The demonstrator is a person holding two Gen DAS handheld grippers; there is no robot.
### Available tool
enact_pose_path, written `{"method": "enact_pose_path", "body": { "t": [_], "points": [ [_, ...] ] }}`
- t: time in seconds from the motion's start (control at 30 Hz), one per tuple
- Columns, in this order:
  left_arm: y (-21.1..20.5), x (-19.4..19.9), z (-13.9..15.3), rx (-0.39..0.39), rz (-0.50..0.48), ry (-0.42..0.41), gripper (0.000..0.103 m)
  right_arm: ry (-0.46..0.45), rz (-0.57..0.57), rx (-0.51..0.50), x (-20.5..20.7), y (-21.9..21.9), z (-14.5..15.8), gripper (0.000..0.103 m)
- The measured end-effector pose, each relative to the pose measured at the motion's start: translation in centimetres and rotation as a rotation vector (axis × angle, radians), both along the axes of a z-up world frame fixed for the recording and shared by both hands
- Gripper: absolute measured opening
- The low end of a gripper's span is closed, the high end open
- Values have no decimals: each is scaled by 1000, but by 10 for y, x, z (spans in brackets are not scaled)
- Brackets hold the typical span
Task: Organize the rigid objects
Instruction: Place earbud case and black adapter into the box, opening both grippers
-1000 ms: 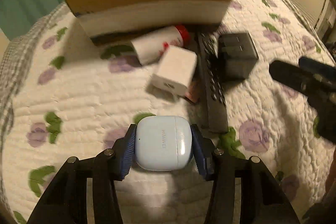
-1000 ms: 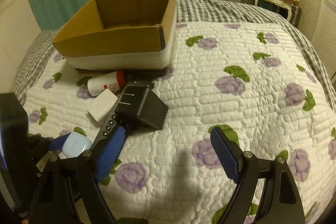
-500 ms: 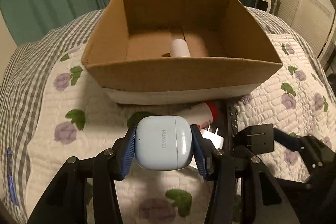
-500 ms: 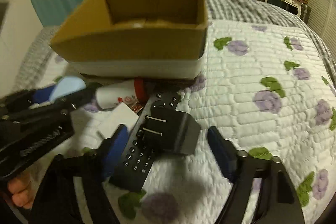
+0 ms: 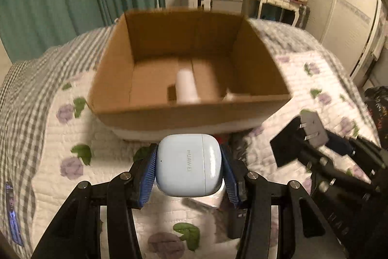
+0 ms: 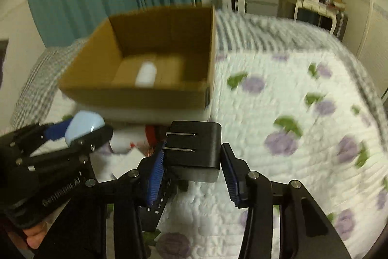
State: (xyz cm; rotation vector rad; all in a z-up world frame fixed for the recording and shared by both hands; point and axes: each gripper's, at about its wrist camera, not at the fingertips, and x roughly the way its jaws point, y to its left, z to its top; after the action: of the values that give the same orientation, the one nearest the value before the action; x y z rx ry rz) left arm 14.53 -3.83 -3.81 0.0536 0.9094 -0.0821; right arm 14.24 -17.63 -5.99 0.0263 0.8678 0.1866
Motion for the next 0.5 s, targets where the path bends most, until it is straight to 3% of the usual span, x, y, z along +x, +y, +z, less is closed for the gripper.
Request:
{"method": "enact_pose_path", "body": {
  "t": [0.27,0.5],
  "points": [
    [2,25,63,-35,-14,-90,50,-145,22,-44,18,3,91,44],
    [4,80,70,10,-9,-110,50,-204,59,-15,63,16,123,41]
  ]
}}
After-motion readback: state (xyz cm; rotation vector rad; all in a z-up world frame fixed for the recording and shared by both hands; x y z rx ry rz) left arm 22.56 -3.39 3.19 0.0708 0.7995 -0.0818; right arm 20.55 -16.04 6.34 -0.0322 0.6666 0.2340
